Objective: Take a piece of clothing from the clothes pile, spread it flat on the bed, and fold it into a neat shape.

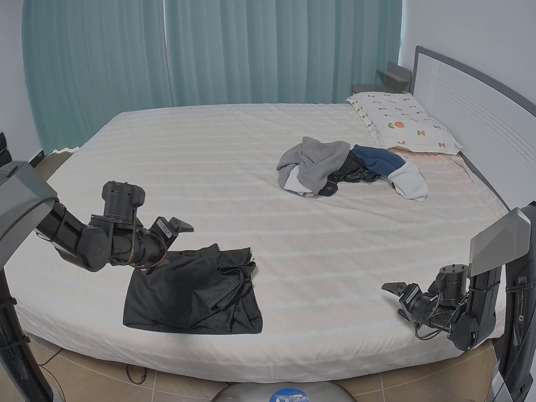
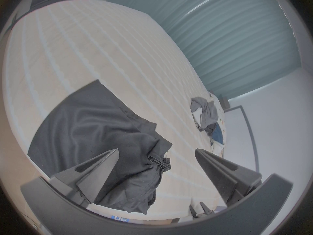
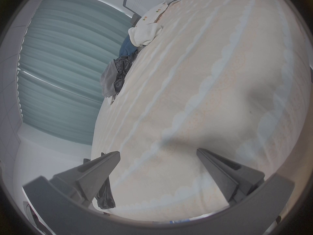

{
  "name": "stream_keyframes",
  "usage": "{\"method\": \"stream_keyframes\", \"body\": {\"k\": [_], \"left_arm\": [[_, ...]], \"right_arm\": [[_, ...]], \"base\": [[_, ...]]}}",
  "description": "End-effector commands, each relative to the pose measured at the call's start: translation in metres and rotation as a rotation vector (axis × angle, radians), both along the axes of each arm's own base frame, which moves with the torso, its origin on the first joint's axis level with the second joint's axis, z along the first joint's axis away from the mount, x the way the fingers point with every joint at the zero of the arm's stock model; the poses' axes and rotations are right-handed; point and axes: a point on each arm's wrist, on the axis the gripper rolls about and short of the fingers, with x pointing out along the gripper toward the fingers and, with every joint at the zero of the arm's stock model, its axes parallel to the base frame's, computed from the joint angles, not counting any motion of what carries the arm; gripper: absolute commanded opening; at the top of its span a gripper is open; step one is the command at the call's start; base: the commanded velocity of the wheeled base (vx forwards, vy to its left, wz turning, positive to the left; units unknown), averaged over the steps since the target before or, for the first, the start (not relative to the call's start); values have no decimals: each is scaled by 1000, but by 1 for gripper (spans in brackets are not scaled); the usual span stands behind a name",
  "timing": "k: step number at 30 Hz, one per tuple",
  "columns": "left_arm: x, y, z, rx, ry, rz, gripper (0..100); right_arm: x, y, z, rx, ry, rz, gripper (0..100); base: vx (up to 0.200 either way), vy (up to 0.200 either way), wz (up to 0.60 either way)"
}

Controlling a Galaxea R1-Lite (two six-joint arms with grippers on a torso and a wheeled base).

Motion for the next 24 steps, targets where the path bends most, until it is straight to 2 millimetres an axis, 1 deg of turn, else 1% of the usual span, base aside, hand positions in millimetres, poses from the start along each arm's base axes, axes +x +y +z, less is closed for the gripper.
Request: {"method": "stream_keyframes", "body": {"k": [1,3,4,5,7,10,12,13,14,15,16,17,18,24], "left_arm": [[-10,44,-4,-71,4,60,100],[-6,56,-11,-78,-8,87,100],[-6,57,-13,-78,-8,91,100],[-3,65,-17,-79,-18,111,100],[-2,71,-20,-83,-16,123,100],[-1,73,-27,-82,0,129,100],[0,74,-27,-81,1,130,100],[0,78,-32,-82,11,140,100],[1,80,-35,-81,18,146,100],[2,82,-37,-82,22,149,100],[2,82,-37,-82,22,149,100],[3,85,-40,-82,28,159,100],[3,87,-42,-83,31,162,100],[2,87,-47,-107,51,132,100]], "right_arm": [[8,3,8,-30,-75,-2,100],[8,9,13,-80,-104,3,100],[8,10,13,-85,-107,2,100],[7,18,15,-104,-117,15,100],[7,27,19,-106,-141,38,100],[9,36,33,-126,-206,82,100],[10,37,34,-128,-209,85,100],[10,48,38,-164,-225,141,100],[10,55,40,-180,-232,165,100],[9,59,42,-185,-233,175,100],[9,59,42,-185,-233,175,100],[6,68,44,-191,-243,197,100],[6,72,46,-189,-252,207,100],[3,91,50,-227,-290,285,100]], "base": [[0,200,0],[0,200,0],[0,200,0],[0,200,0],[0,200,0],[0,200,0],[0,200,0],[0,200,0],[0,200,0],[0,200,0],[0,200,0],[0,200,0],[0,200,0],[0,200,0]]}}
